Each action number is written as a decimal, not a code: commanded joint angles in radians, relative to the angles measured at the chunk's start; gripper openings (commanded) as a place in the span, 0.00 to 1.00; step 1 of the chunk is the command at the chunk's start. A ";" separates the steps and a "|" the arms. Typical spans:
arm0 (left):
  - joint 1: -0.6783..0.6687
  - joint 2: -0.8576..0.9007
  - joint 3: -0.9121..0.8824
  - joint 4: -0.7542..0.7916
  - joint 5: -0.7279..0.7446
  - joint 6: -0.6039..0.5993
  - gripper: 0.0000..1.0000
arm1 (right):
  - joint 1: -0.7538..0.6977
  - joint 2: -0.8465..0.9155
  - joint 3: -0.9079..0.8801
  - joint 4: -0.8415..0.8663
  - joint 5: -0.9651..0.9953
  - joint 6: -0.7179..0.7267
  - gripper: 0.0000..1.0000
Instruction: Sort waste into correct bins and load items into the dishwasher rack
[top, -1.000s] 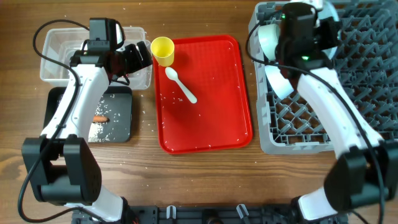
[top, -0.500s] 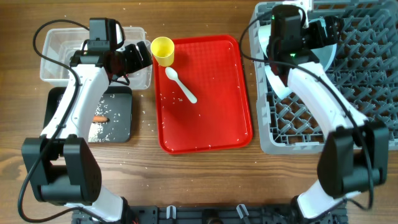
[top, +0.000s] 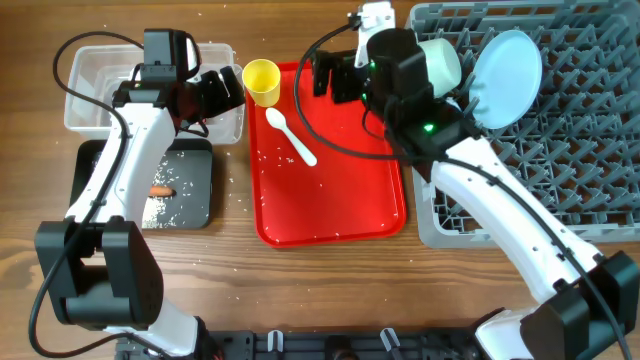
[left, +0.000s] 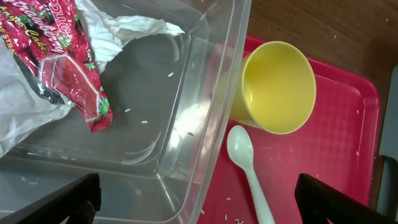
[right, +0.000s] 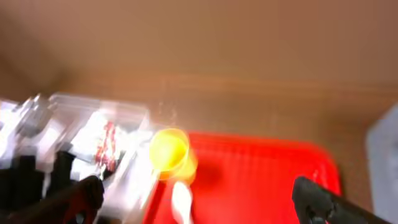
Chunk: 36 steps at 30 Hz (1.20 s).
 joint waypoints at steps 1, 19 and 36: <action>0.005 0.008 0.013 0.001 -0.006 -0.002 1.00 | -0.013 0.048 0.248 -0.189 -0.144 -0.039 1.00; 0.005 0.008 0.013 0.016 -0.003 -0.003 1.00 | -0.117 0.440 0.477 -0.387 -0.262 0.133 1.00; -0.348 0.242 0.106 0.332 -0.271 -0.260 1.00 | -0.299 0.438 0.477 -0.613 -0.328 0.097 1.00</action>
